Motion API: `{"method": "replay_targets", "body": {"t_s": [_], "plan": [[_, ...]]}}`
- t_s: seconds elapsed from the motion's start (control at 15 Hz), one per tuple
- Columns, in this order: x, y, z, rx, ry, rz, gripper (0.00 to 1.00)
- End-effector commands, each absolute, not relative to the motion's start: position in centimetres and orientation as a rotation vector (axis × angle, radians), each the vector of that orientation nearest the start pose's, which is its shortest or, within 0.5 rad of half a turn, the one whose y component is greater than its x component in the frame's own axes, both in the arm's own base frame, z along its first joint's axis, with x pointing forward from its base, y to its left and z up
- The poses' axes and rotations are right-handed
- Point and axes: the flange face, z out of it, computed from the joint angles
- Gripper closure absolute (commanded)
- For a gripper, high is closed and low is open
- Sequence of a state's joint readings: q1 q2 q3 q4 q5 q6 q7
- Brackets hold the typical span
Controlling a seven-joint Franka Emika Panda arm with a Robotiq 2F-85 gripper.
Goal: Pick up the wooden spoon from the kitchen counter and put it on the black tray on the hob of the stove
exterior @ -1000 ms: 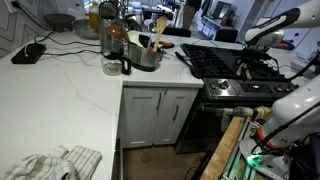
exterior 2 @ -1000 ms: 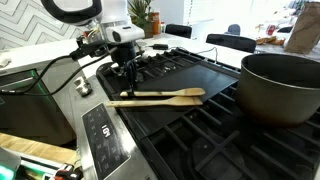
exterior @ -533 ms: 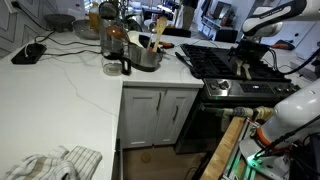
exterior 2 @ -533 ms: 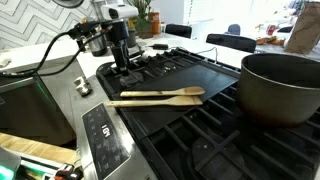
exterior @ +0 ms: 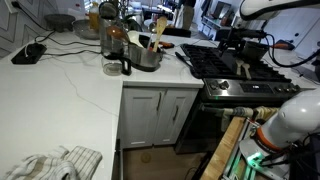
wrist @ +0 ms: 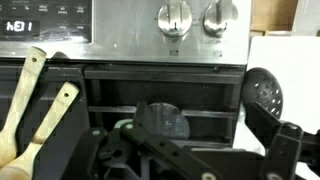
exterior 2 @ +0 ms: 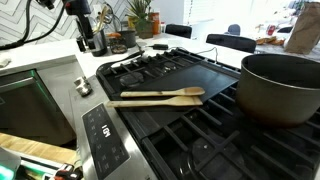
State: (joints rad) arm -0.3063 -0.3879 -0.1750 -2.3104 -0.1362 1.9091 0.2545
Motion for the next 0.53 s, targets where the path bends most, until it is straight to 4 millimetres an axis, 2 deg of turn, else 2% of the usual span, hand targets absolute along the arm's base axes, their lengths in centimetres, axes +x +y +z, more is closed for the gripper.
{"method": "replay_targets", "body": {"t_s": [0.0,0.07,0.13,0.47], "plan": [[36.4,-16.6,49.3,-3.07,0.747,0.076,0.0],[37.7,-18.3,49.6,-3.066,0.891,0.057,0.0],[37.8,-17.5,49.8,-3.075,0.863,0.05,0.0],[37.8,-17.9,49.9,-3.071,0.879,0.05,0.0]]}}
